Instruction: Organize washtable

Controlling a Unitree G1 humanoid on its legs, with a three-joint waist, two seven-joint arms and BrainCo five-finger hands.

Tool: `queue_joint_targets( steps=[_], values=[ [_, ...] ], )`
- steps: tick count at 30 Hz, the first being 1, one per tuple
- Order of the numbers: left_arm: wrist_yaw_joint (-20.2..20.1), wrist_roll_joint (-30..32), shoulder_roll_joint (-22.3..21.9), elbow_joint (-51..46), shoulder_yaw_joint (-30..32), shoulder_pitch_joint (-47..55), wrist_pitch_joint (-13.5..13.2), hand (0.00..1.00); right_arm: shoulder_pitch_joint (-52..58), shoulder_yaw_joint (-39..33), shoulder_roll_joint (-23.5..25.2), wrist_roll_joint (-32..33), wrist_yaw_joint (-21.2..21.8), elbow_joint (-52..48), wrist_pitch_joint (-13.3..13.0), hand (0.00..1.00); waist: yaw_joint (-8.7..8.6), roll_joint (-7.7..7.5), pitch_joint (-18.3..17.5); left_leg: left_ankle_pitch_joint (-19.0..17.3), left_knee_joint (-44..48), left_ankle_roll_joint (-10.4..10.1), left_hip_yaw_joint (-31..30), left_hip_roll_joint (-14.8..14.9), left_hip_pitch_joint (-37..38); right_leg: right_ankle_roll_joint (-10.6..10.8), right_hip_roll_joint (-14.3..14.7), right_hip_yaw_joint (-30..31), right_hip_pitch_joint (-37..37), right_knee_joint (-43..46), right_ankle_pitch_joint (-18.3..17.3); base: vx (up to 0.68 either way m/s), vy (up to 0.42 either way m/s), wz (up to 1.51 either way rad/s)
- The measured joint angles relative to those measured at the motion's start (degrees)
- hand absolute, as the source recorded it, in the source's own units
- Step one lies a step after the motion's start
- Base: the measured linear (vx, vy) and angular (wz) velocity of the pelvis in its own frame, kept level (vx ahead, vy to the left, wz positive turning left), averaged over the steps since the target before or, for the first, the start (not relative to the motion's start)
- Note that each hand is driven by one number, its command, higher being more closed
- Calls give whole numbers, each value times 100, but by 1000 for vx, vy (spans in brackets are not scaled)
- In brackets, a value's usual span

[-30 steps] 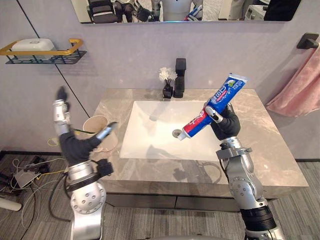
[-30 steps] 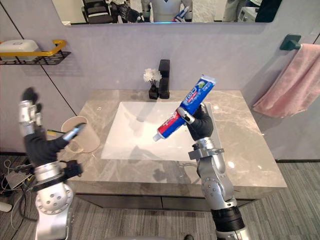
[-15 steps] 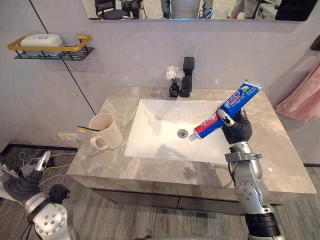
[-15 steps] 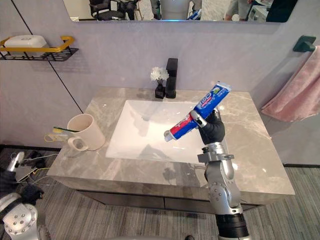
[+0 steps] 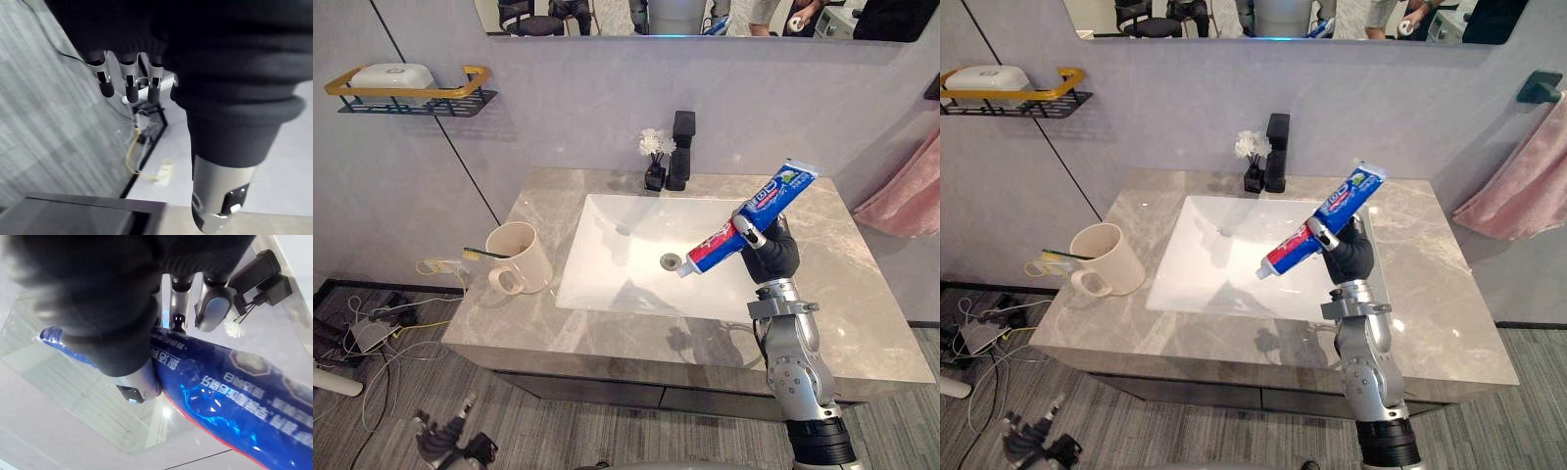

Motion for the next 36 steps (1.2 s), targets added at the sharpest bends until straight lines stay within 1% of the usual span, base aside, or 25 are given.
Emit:
queue_joint_targets(
  steps=[2, 4, 7, 10, 16, 18, 21, 28, 29, 31, 34, 36],
  values=[
    [-38, 1, 5, 242, -9, -37, 6, 0, 0, 11, -2, 0, -1, 1, -28, 100, 1, -21, 15, 0, 10, 0, -25, -2, 6, 3, -4, -16, 20, 0, -2, 0, 0, 6],
    [-107, 9, 89, 515, -241, -44, 19, 0, -1, 95, -29, 0, -10, 5, -95, 100, 4, -38, 26, 0, 32, 0, -60, -2, 4, 5, -4, -47, 44, -1, -4, 0, 0, 8],
    [-163, 17, 103, 772, -539, -117, 80, 0, -1, 260, -117, -5, -13, 5, -99, 100, 19, -71, 38, 0, 64, 0, -98, -1, -21, 5, -4, -75, 52, -1, -4, -18, -2, 5],
    [-249, 55, 111, 939, -867, -147, 103, 0, -16, 352, -129, -30, -21, 5, -99, 100, 23, -78, 38, 0, 102, 0, -128, 1, -53, 5, -3, -100, 52, -1, -3, -41, -3, 4],
    [-369, 244, 143, 1065, -1203, -142, 106, 0, -251, 368, -259, -171, -138, 5, -99, 100, 59, -80, 39, 0, 141, -1, -168, 6, -90, 4, 3, -138, 53, 0, -3, -20, -2, 3],
    [-384, 273, 170, 1115, -1355, -160, 102, 0, -462, 391, -331, -325, -167, 5, -100, 100, 146, -80, 39, 1, 147, -1, -177, 8, -94, 4, 6, -145, 56, 0, -2, 0, 0, 0],
    [-483, 364, 200, 1279, -1466, -139, 106, 0, -894, 516, -362, -527, -213, 6, -102, 100, 150, -101, 52, 1, 151, -1, -201, 6, -105, 4, 6, -166, 61, 0, -3, -13, 0, 3],
    [-536, 472, 258, 1303, -1821, -136, 102, 0, -1772, 799, -446, -809, -291, 121, -112, 100, 200, -181, 103, 3, 169, 0, -284, -1, -113, 3, 2, -250, 110, 0, -4, -21, 2, 6],
    [-600, 474, 270, 1303, -1861, -143, 100, 0, -1939, 851, -454, -962, -302, 244, -116, 100, 213, -196, 116, 3, 173, 0, -295, -1, -107, 1, 2, -263, 125, 0, -6, -27, 2, 5],
    [-608, 484, 275, 1304, -1872, -161, 80, 0, -2184, 910, -517, -1194, -394, 398, -116, 100, 307, -214, 126, 8, 172, -3, -321, -3, -111, 1, 1, -282, 132, 0, -6, -31, 3, 6],
    [-613, 495, 327, 1361, -1953, -154, 72, 0, -2602, 1109, -608, -1442, -433, 647, -117, 100, 337, -216, 130, 28, 166, -5, -376, -9, -135, 1, 0, -330, 134, 0, -7, -28, 2, 8],
    [-628, 563, 403, 1411, -2078, -155, 69, 0, -2966, 1265, -683, -1673, -504, 887, -118, 100, 436, -217, 133, 37, 160, -13, -388, -5, -139, -1, 5, -341, 133, 0, -8, -26, 0, 4]
  ],
)
